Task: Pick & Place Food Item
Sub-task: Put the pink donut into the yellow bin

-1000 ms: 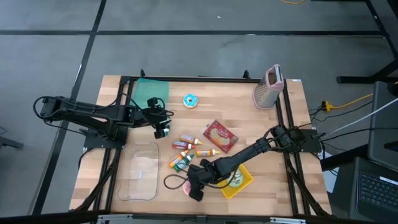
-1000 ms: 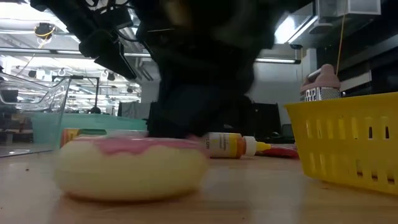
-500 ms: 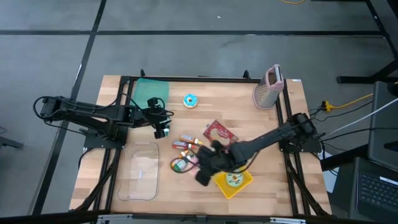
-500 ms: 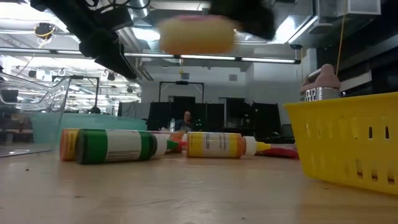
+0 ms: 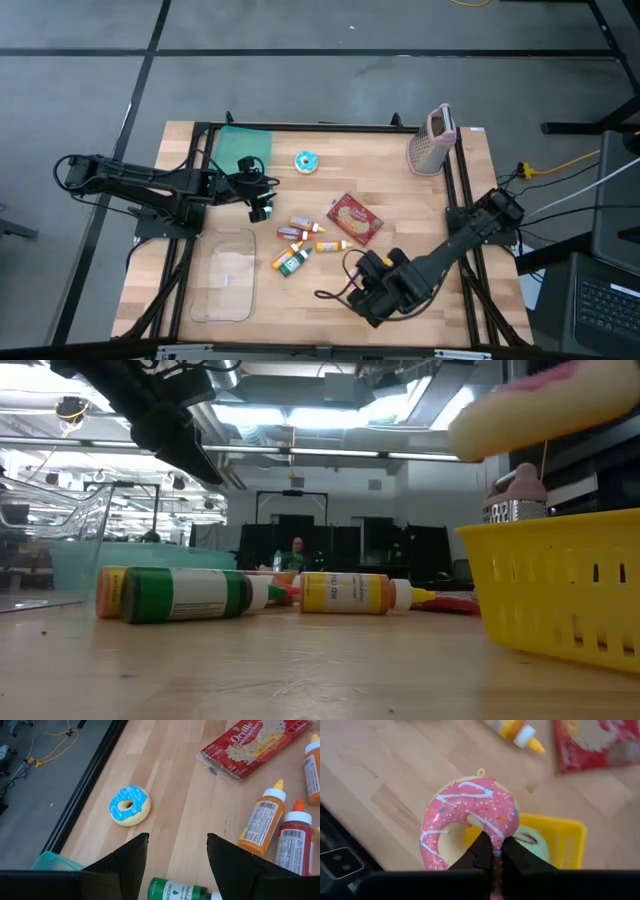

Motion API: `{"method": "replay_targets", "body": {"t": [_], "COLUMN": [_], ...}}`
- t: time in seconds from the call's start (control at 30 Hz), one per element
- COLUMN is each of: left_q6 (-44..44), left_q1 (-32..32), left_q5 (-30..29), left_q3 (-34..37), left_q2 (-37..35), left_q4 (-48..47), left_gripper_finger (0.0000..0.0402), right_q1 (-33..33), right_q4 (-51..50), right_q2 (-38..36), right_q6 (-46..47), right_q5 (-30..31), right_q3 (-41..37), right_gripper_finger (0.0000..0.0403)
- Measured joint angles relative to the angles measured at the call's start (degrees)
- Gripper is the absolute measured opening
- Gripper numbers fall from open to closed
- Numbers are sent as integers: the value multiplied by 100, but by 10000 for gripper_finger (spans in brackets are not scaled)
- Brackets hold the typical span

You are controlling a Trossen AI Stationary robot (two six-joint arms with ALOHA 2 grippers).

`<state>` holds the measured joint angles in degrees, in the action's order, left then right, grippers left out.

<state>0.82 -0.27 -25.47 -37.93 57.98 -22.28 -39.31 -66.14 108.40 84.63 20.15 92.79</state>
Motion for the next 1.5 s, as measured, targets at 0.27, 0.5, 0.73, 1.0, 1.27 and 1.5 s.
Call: {"method": "replay_targets", "body": {"t": [0.27, 0.5, 0.73, 1.0, 1.27, 1.5], "left_q6": [0, -2, -53, -110, -155, -155], "left_q1": [0, 0, 0, 0, 0, 0], "left_q5": [172, 292, 323, 331, 334, 398], "left_q3": [0, 0, 0, 0, 0, 0], "left_q2": [0, 0, 0, 0, 0, 0], "left_q4": [19, 23, 26, 26, 23, 25], "left_gripper_finger": [200, 200, 200, 200, 200, 200], "right_q1": [-360, -530, -544, -550, -553, -553], "right_q4": [15, 347, 1096, 1592, 1891, 1437], "right_q2": [2, 2, 7, 7, 0, -9], "right_q6": [979, 1393, 1394, 1396, 1470, 1254], "right_q5": [-1, 1, 126, 151, 228, 223], "right_q3": [-427, -1008, -1562, -2049, -2283, -1920], "right_gripper_finger": [11, 11, 11, 11, 15, 137]}}
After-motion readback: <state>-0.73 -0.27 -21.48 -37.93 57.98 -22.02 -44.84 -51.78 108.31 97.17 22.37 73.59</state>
